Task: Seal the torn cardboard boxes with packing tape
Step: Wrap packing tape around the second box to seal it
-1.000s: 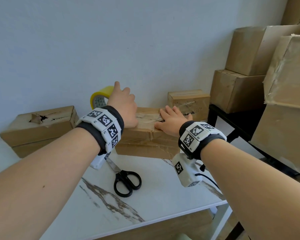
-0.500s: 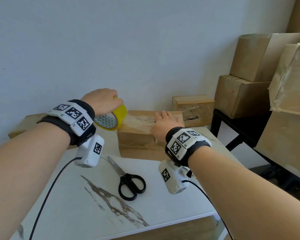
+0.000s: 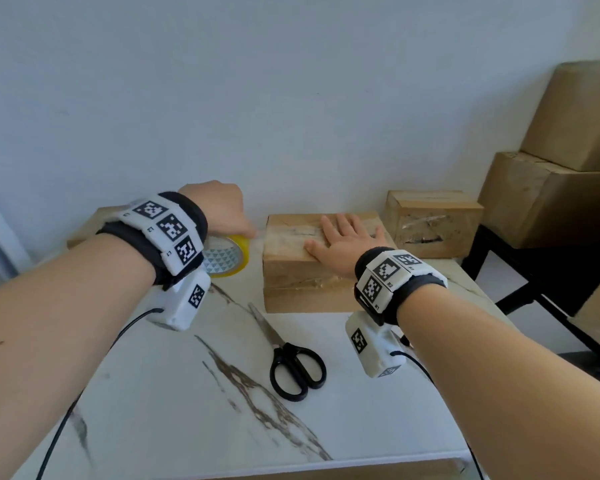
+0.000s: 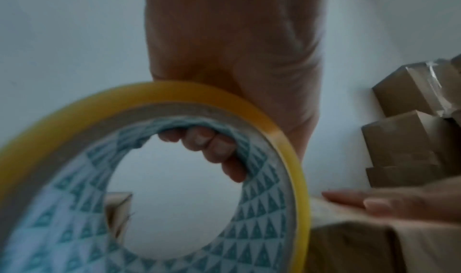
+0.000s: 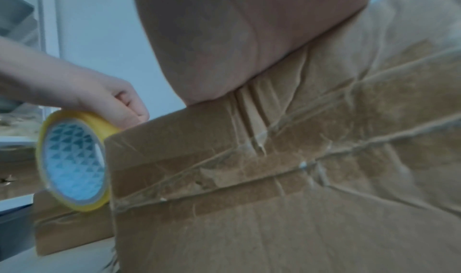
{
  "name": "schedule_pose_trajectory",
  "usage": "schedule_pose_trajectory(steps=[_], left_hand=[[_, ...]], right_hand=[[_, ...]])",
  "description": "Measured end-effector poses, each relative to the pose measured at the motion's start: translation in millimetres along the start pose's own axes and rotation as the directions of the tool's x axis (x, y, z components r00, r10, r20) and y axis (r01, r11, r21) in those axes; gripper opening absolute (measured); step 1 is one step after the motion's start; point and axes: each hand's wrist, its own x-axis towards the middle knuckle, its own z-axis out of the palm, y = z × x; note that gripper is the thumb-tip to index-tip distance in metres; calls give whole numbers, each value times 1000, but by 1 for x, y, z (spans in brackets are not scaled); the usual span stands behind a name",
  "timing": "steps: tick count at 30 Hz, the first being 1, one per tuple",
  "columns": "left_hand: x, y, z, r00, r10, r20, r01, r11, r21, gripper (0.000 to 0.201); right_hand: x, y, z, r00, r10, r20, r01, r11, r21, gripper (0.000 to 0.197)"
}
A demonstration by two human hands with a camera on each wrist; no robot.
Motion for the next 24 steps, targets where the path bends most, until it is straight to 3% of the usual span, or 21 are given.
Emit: schedule_pose_trajectory(steps=[11,14,16,19,24], left_hand=[[-13,-11,22,970,-33,240,91,969,-231,38],[-16,-14,25,974,-38,221,91,968,-234,39],[-16,-13,29,975,-28,219,85,963,-255,53],[-16,-9,34,974,-23,226,84,961,-262,35],[-12,-12,36,972,-32,235,88,969,-231,39]], right_hand=[[0,6,-4,992,-122,19,123,991,-54,65],[-1,3,-3,995,-102,22,103,994,-44,69],[-3,-2,-3,998,-64,17,64,998,-28,75],[-4,-17,-3,999,-50,17,50,999,-2,82],[4,-37,5,991,-130,26,130,991,22,72]])
